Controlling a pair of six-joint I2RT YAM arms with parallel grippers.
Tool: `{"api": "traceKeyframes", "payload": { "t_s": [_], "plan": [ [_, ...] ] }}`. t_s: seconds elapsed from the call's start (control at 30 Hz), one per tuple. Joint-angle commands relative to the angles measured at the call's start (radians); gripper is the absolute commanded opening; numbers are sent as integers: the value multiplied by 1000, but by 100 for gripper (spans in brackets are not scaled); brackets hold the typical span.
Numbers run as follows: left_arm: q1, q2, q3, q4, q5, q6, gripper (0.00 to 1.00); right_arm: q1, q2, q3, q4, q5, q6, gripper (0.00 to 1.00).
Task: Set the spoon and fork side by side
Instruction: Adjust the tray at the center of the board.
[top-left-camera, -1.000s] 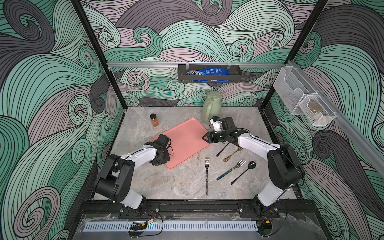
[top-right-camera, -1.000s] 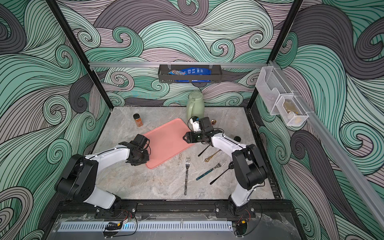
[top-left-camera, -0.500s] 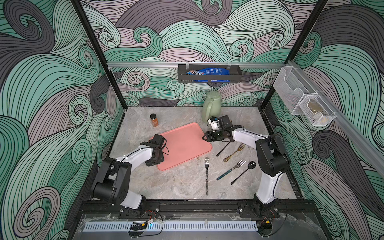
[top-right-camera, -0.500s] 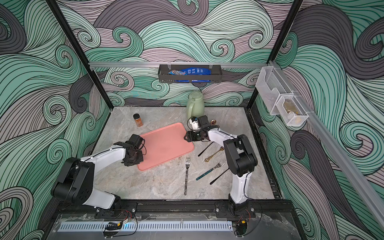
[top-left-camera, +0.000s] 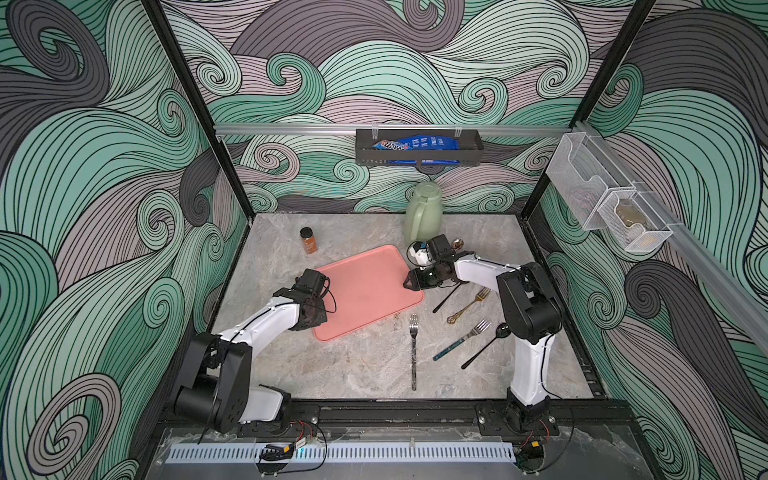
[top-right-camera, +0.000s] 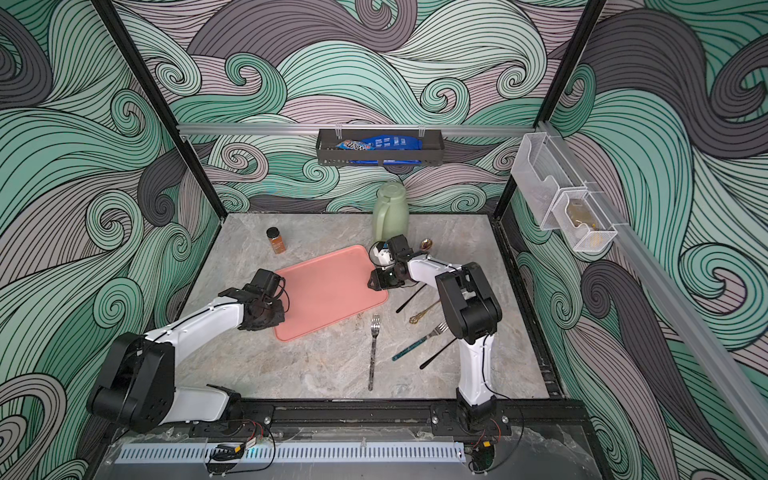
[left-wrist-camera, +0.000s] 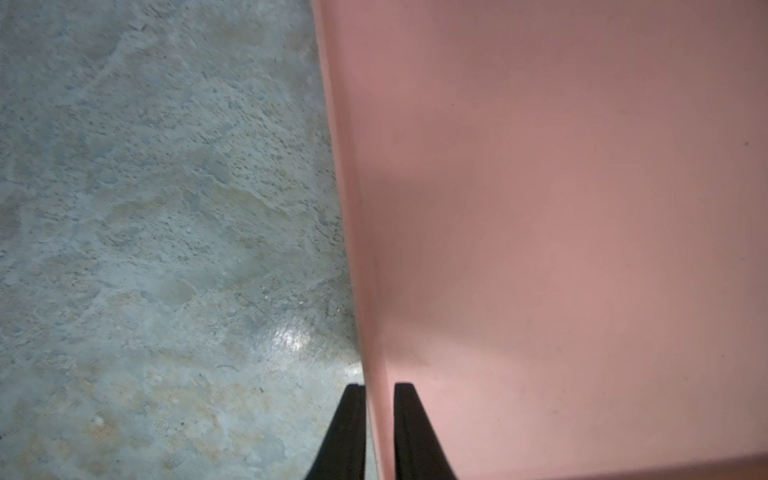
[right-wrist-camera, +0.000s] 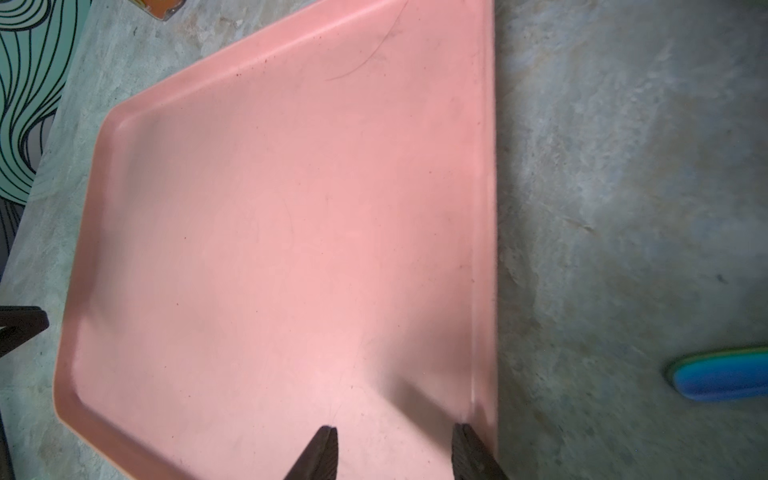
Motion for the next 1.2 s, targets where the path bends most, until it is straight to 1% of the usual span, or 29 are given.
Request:
{"api": "traceKeyframes", "payload": {
  "t_s": [0.0,0.1,0.2,0.33,0.43,0.5,0.57,0.63,0.83,0.97,1.17],
  "plan": [
    [9,-22,-8,8,15,10,20,2,-27,9,-25,41,-18,52],
    [9,-38,-17,17,17,8,22,6,-63,-1,-9,57,-24,56],
    [10,-43,-22,21,21,7,23,7,-86,0,7,109,-31,59],
    [11,-40,-23,24,22,7,24,12,-61,31,-22,168,-42,60],
    [11,-38,-25,26,24,7,25,19,-39,31,-11,157,-46,59],
    [11,-39,-24,29,28,7,25,23,-9,46,-21,156,-46,55],
    [11,-43,-28,34,36,5,25,26,13,59,-33,156,-43,45],
    [11,-51,-35,45,48,-1,25,31,20,55,-33,157,-39,40],
    [11,-61,-47,76,121,-5,26,42,3,18,-40,167,-11,31],
    [11,-69,-53,91,173,-10,26,42,-18,-25,-46,176,3,20],
    [11,-96,-72,121,215,-43,26,41,-70,-116,-13,169,48,14]
  ]
}}
